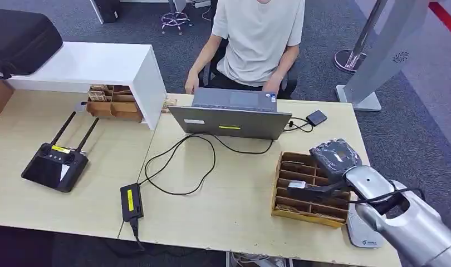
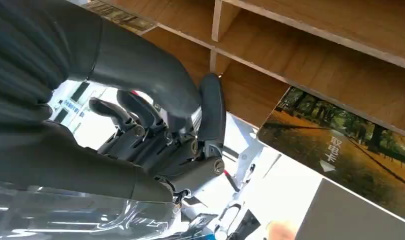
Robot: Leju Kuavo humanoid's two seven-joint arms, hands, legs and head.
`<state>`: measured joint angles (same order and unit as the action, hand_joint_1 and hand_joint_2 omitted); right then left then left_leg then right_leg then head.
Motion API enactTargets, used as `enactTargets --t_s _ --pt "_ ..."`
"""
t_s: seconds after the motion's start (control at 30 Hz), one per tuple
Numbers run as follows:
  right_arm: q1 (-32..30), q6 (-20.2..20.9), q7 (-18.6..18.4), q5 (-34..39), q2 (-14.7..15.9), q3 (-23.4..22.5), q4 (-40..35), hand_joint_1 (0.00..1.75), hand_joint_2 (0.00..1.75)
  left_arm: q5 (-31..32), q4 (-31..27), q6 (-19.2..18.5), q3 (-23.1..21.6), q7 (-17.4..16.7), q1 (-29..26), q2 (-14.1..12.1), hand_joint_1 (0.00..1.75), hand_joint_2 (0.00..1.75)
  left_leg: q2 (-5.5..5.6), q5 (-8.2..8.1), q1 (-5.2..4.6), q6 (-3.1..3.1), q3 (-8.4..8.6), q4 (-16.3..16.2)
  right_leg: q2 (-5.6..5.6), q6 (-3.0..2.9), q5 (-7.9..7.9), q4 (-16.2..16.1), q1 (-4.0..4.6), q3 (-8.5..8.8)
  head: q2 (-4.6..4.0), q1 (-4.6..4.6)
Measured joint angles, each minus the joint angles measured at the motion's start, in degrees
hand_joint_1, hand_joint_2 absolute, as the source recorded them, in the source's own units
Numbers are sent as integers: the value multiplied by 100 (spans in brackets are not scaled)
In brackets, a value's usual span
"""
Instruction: Pass the card to the sensor for recognition and then transmit it.
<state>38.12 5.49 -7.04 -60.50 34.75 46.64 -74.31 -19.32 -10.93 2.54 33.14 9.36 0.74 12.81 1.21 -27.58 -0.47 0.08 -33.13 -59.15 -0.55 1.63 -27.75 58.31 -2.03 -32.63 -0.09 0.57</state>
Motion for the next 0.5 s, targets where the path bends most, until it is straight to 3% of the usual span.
enactTargets --t_s 0.33,0.37,0.4,0.5 --pt "-55 9 4 0 0 -37 -20 175 175 -22 -4 4 107 26 0 22 0 175 0 0 0 0 0 0 0 0 0 0 0 0 0 0" --pt "-56 9 5 0 0 -42 -20 133 175 -24 -4 4 127 33 0 22 0 175 0 0 0 0 0 0 0 0 0 0 0 0 0 0" --pt "-57 9 7 0 0 -48 -20 0 175 -28 -4 4 140 35 0 24 0 175 0 0 0 0 0 0 0 0 0 0 0 0 0 0" --pt "-58 7 7 -2 0 -81 -37 0 175 -48 -9 4 162 44 -1 24 0 175 0 0 0 0 0 0 0 0 0 0 0 0 0 0"
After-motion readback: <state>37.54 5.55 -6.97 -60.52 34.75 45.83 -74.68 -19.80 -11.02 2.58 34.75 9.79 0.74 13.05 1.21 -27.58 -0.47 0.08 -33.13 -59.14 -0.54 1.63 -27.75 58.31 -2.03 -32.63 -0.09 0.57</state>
